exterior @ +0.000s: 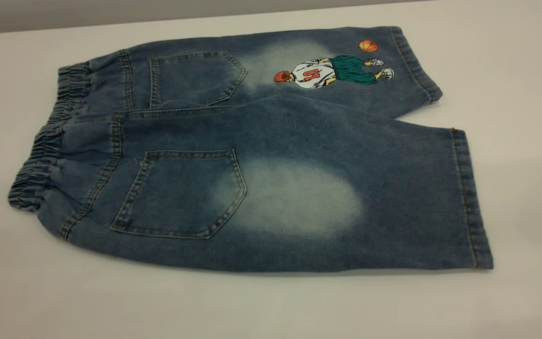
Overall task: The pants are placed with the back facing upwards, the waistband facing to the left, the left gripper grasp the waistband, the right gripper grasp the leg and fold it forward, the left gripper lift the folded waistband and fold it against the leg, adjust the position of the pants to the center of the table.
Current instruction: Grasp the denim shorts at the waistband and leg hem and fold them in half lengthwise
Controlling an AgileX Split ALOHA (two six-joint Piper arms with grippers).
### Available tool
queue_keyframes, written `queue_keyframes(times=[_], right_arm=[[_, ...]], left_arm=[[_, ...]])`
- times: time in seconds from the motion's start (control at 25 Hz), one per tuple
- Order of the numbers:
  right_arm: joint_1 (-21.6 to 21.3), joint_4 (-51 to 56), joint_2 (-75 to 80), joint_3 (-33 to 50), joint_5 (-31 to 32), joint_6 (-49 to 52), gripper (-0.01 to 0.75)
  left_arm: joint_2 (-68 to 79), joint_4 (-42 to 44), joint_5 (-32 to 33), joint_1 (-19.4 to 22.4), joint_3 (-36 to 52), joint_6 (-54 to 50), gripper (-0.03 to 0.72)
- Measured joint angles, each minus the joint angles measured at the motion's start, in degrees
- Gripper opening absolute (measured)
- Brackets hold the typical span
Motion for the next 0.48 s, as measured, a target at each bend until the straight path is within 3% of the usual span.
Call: queue_keyframes(times=[0.32,0.48], right_arm=[[0.0,6.5,4.4,-1.3,-3.2,-4.5,0.493],[0.0,9.3,13.8,-1.6,-9.1,-4.8,0.475]], left_arm=[[7.8,-5.0,-3.7,-0.1,-2.7,-7.9,0.540],[18.4,-3.2,-9.3,-0.1,-4.1,-9.4,0.540]])
